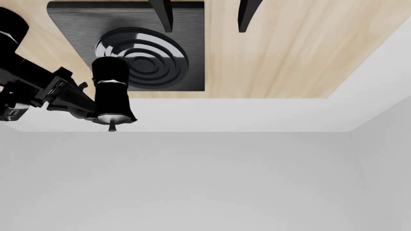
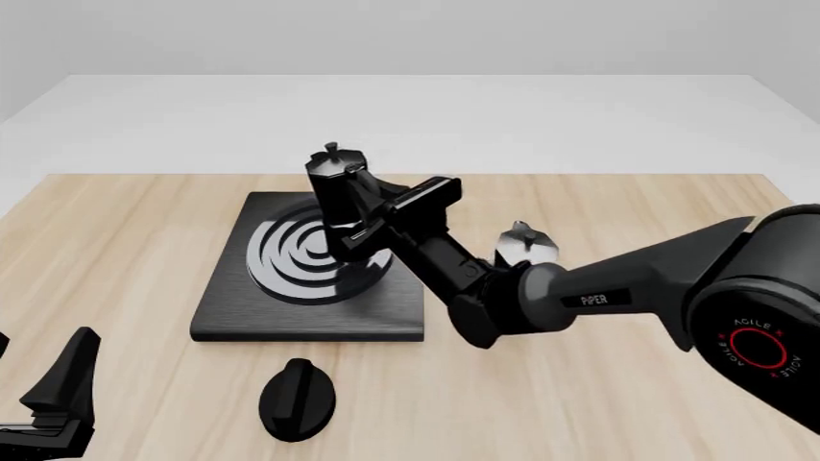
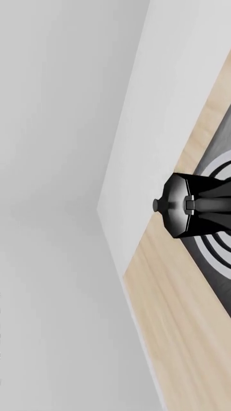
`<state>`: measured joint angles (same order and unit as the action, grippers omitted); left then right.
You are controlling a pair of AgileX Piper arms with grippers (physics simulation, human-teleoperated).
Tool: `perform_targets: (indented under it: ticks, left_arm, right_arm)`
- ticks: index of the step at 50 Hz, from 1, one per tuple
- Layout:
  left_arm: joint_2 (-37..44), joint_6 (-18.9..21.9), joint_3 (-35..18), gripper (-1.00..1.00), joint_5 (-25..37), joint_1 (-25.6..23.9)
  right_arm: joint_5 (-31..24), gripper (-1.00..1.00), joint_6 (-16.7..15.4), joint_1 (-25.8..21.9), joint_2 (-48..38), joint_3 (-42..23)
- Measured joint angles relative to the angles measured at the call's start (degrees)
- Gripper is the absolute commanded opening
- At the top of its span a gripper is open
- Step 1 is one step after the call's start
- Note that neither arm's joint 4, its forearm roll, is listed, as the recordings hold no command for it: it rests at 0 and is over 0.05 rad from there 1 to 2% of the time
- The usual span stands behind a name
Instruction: Put the right moka pot on the stove.
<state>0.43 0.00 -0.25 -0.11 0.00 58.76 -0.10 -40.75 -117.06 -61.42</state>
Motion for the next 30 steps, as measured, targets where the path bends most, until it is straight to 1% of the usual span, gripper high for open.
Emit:
perform_targets:
  ticks: [18, 30]
  left_arm:
    - [0.00, 0.00, 0.00, 1.00, 0.00, 0.00]
    - [0.00, 0.00, 0.00, 1.00, 0.00, 0.00]
  right_arm:
    - [0.04, -1.00, 0.91, -0.84, -4.85, -5.16]
    - [1.16, -1.00, 1.77, -1.14, -7.94, -7.34]
